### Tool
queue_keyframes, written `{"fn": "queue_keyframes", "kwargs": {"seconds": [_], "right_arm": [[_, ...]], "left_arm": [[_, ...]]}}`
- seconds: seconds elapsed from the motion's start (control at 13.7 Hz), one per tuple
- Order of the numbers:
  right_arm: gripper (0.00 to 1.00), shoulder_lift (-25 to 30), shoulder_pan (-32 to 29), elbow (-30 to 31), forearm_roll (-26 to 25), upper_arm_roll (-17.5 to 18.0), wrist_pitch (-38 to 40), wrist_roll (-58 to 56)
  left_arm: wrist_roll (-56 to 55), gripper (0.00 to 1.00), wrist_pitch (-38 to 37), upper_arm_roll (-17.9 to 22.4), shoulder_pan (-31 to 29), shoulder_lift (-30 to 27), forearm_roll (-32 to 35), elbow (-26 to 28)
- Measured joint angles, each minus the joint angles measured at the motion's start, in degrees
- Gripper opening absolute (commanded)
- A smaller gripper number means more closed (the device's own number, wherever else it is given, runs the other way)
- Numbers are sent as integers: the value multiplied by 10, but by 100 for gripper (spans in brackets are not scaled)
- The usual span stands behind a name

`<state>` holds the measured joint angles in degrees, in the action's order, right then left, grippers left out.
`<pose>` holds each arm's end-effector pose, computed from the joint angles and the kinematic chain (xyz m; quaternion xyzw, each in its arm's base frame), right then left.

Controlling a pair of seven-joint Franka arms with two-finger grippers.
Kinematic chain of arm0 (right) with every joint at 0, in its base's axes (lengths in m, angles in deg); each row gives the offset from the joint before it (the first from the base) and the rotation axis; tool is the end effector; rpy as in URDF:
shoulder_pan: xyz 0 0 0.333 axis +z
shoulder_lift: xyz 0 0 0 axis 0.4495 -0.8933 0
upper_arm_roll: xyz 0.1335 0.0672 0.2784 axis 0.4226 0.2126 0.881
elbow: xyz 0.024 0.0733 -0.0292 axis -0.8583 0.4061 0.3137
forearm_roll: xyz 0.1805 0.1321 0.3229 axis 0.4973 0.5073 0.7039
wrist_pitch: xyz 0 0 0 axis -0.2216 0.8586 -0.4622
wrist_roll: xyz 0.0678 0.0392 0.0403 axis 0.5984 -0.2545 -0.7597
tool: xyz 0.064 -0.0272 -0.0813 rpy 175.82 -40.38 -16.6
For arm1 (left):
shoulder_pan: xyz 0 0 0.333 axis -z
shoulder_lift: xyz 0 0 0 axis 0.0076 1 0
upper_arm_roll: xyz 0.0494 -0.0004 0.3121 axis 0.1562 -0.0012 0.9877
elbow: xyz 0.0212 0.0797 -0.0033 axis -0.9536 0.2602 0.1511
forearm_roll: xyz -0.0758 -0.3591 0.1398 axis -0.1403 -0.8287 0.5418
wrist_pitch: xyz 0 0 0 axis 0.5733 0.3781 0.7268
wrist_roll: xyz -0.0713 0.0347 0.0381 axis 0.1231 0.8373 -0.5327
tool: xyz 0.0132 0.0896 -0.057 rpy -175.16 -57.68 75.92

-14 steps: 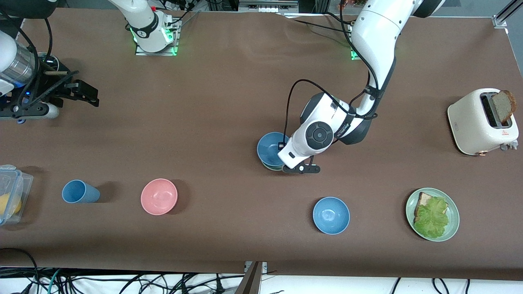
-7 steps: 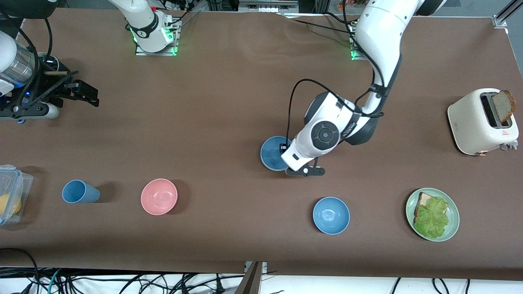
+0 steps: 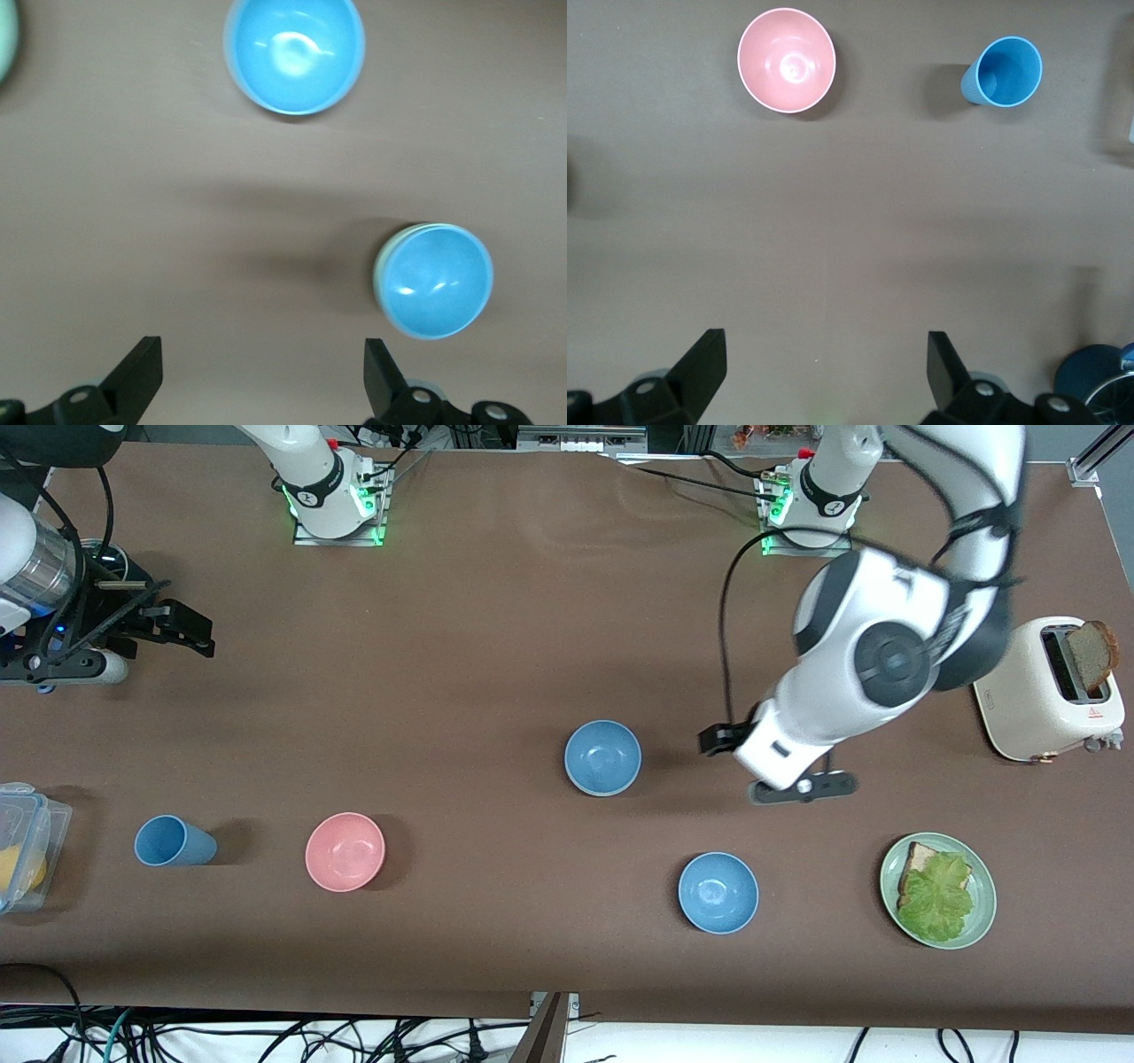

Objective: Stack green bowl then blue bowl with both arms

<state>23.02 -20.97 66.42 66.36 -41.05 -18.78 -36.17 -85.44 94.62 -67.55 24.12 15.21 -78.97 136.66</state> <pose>0.5733 0.0615 0.5962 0.9990 0.0174 -0.0397 0.0071 0.6359 -0.2237 0.4764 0.9956 0.0631 -0.0633 0.0274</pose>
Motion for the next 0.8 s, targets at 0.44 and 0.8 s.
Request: {"fn": "queue_keyframes", "kwargs": {"seconds": [0.44, 0.8], "right_arm": [[100, 0, -1, 0, 0, 0, 0, 0], [100, 0, -2, 0, 0, 0, 0, 0]], "left_arm": [[198, 100, -98, -41, -162, -109, 19, 46], [187, 100, -53, -162, -259, -219, 74, 184]]}}
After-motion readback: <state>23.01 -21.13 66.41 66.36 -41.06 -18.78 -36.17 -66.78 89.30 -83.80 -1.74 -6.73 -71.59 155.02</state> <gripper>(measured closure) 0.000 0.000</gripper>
